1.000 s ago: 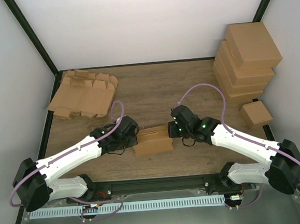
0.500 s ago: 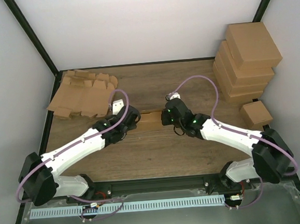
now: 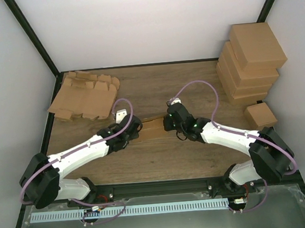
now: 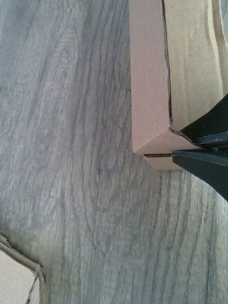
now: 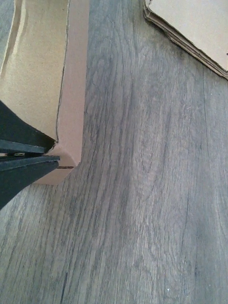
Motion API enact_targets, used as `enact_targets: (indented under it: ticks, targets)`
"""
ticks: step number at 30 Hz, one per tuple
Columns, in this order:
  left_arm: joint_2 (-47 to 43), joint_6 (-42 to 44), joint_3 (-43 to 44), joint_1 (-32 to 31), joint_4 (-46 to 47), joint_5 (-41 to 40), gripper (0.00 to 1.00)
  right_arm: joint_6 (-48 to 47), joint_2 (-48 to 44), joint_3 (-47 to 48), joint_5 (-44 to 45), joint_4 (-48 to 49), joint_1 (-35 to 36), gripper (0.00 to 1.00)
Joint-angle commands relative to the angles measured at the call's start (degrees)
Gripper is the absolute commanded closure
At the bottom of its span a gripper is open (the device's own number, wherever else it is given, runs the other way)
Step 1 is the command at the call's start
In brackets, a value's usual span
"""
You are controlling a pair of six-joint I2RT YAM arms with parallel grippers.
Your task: Fold the paper box
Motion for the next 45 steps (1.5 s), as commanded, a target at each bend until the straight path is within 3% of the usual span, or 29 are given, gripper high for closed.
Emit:
enact_targets:
  ticks: [1,26,34,40,45]
  targets:
    - [1.35,-1.89,-1.28,0.80,-0.24,0.02,0.96,1.16,1.38,-0.04,2.84,-5.25,-0.43,0.99]
    - [1.24,-2.02,-4.79,0.75,-0.63,1.87,0.95,2.37,2.07,-7.52,8.38,-7.14,2.12,0.99]
    - [-1.01,-4.82,-9.48,0.55,3.75,5.76,0.94,6.12,4.15,-10.83,8.28,-4.82,3.96,0.99]
    - [-1.85,-2.81,-6.93,0.54,-0.17,5.07,0.71,5.08,0.97,-11.26,8.94,-3.88,3.96,0.99]
    - [-4.62,-1.26,-2.75,0.63,-6.24,5.37,0.59,2.32,-2.67,-9.25,9.14,-5.15,3.91,0.96]
